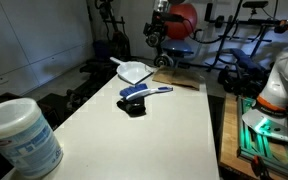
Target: Put the cardboard on the table
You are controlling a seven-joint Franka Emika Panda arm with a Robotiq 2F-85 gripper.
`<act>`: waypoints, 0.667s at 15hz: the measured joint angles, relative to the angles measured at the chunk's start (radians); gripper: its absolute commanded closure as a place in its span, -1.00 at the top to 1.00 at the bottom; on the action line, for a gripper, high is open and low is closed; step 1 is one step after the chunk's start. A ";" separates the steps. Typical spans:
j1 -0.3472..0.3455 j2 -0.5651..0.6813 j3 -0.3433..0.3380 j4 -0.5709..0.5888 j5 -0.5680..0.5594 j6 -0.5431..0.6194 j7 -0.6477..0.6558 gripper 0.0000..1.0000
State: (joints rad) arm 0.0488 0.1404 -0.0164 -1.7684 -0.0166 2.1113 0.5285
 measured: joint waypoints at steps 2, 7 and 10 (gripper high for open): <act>-0.003 -0.052 0.000 0.014 0.000 -0.096 -0.099 1.00; -0.020 -0.164 -0.001 0.064 -0.008 -0.415 -0.252 1.00; -0.034 -0.208 -0.002 0.089 -0.057 -0.569 -0.333 1.00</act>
State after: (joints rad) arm 0.0151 -0.0677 -0.0187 -1.6792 -0.0736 1.5420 0.1951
